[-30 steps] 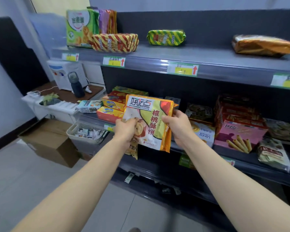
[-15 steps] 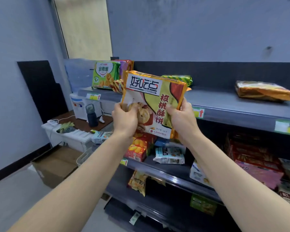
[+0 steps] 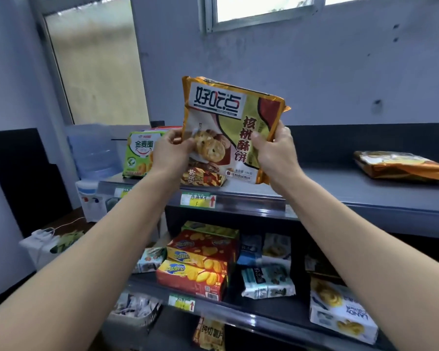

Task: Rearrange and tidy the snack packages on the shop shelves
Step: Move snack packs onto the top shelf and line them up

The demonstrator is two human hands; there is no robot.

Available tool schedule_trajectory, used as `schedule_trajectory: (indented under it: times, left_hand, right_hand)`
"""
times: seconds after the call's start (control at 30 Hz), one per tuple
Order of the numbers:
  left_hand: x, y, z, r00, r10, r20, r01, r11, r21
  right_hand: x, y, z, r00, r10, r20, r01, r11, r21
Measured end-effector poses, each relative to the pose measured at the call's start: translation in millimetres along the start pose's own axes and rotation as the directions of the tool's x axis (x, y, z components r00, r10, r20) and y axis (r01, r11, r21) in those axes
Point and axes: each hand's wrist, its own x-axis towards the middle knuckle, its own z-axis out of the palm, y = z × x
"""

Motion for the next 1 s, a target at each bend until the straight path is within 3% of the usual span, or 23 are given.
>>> schedule_trajectory:
  times: [0.3,0.5,0.67,1.0]
  left_hand:
    - [76.8,-11.8,-22.1,0.987,0.048,0.154,-0.041,0.998,-0.051]
    - [126.4,-19.2,-9.0,0.968,0.096,0.234,-0.096,0.995,-0.008]
    - [163.4,-31.4,17.1,0.971,0.069,0.229,-0.087,0.994,0.067]
    - [222.0,-55.2,55.1,0.991,0.116,0.071,-0.133,0.930,0.343]
  right_hand:
    - [50.6,6.3,57.0,0.994,-0.077,-0.076,0.073,0.995,-0.062]
    - [85.2,12.0,62.5,0.988,0.000,-0.152,-0.004,1.000,-0.029]
    - [112.1,25.3,61.2,0.983,0.087,-0.159,-0.087,0.996,0.003]
    - [179.1,82.2,81.6,0.956,0.283,-0.082,-0.262,0.944,0.201]
